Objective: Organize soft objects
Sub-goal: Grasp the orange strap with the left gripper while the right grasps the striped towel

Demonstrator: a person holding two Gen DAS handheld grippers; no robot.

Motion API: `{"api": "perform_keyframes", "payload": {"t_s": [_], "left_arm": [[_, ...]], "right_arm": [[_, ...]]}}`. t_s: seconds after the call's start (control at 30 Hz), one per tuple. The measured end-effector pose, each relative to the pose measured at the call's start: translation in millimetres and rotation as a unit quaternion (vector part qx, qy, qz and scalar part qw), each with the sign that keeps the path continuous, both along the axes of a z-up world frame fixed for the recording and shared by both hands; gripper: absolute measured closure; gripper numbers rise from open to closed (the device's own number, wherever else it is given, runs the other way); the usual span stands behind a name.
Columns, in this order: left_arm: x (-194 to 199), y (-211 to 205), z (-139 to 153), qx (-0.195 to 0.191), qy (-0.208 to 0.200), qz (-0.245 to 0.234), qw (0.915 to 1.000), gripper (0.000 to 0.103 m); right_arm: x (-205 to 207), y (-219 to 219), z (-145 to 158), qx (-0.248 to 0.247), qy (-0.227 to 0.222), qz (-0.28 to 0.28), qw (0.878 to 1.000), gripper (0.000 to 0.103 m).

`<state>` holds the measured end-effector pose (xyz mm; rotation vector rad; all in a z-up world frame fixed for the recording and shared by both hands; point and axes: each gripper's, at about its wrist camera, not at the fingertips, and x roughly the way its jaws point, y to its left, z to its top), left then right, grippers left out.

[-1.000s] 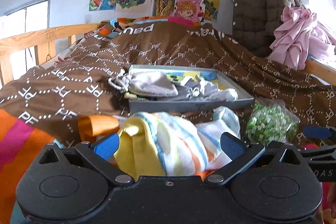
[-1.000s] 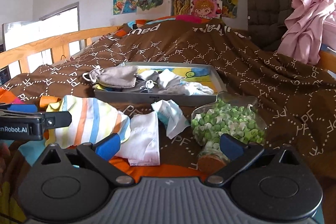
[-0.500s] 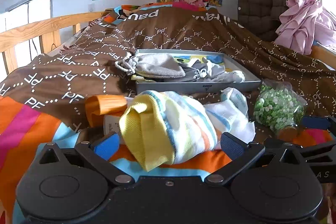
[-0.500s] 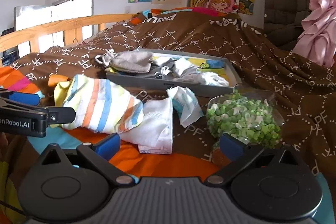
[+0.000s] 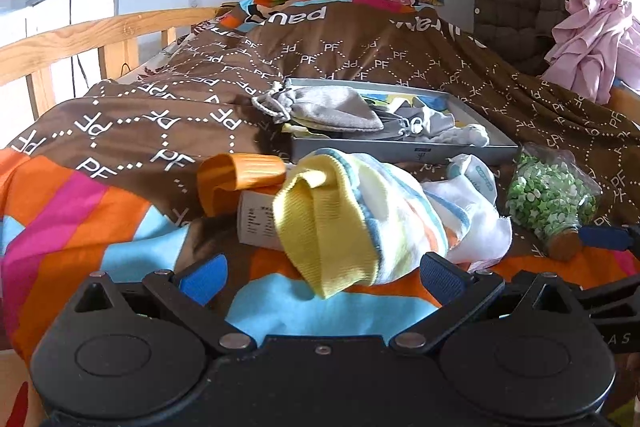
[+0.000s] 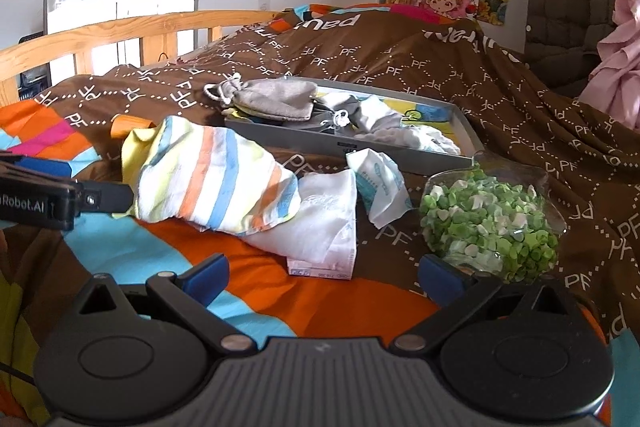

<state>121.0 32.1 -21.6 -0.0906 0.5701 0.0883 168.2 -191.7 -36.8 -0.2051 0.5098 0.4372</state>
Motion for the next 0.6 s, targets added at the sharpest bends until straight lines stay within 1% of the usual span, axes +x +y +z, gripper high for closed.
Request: {"api": "perform_keyframes", "payload": {"t_s": [0.33, 0.43, 0.6], "left_arm": [[-4.1, 23.0, 7.4, -0.004, -0.013, 0.009, 0.9999, 0.001], [-1.2, 31.4, 12.8, -0.005, -0.021, 0.003, 0.9998, 0.001], [12.0, 46.7, 20.3, -0.016, -0.024, 0.001, 0.9996, 0.001]], "right_arm": [[-4.2, 13.9, -1.2, -0.003, -0.029, 0.027, 0.999, 0.000], [0.6, 22.6, 2.4, 0.010, -0.034, 0.039, 0.999, 0.000], [13.4, 40.7, 10.1, 0.045, -0.031, 0.068, 0.996, 0.000]]}}
